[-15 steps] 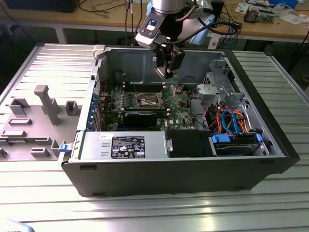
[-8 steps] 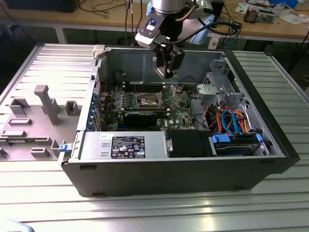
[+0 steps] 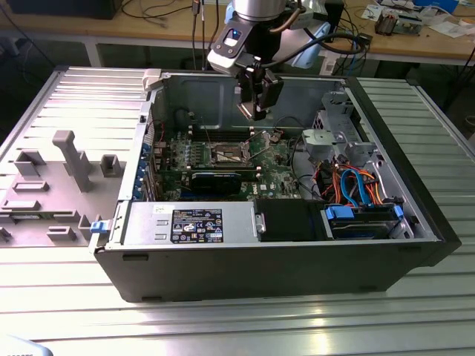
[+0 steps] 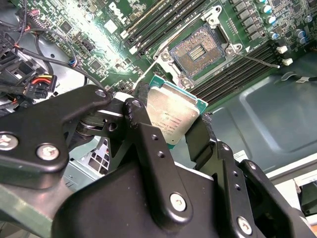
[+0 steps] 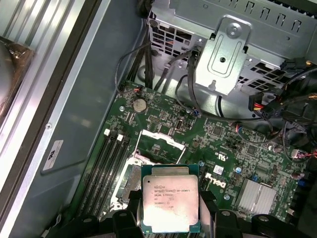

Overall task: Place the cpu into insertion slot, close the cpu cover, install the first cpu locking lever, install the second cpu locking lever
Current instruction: 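Place the cpu into insertion slot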

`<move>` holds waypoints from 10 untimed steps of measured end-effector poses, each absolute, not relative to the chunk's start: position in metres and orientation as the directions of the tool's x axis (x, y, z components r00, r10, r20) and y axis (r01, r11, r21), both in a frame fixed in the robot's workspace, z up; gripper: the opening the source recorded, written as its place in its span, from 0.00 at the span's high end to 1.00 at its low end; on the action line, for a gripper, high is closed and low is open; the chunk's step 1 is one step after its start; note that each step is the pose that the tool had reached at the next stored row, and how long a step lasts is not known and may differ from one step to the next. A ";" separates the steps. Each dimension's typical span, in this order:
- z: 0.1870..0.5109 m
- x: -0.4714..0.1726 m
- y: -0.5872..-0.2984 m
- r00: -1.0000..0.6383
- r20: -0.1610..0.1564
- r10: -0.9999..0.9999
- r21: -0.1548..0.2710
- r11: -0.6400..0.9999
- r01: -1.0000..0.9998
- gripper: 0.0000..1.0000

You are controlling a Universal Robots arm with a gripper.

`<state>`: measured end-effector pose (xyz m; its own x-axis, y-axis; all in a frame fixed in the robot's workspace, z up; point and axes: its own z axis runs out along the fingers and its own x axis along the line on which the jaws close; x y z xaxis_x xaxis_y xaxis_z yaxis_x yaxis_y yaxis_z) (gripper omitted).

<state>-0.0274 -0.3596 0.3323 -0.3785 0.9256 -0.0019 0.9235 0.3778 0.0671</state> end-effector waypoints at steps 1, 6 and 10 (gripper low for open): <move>0.332 -0.027 -0.360 -0.377 -0.002 0.926 0.067 0.376 0.924 0.45; 0.332 -0.027 -0.360 -0.367 -0.002 0.930 0.067 0.367 0.928 0.45; 0.332 -0.027 -0.360 -0.361 -0.002 0.932 0.067 0.361 0.930 0.45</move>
<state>-0.0274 -0.3596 0.3323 -0.3613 0.9324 -0.0018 0.9303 0.3606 0.0671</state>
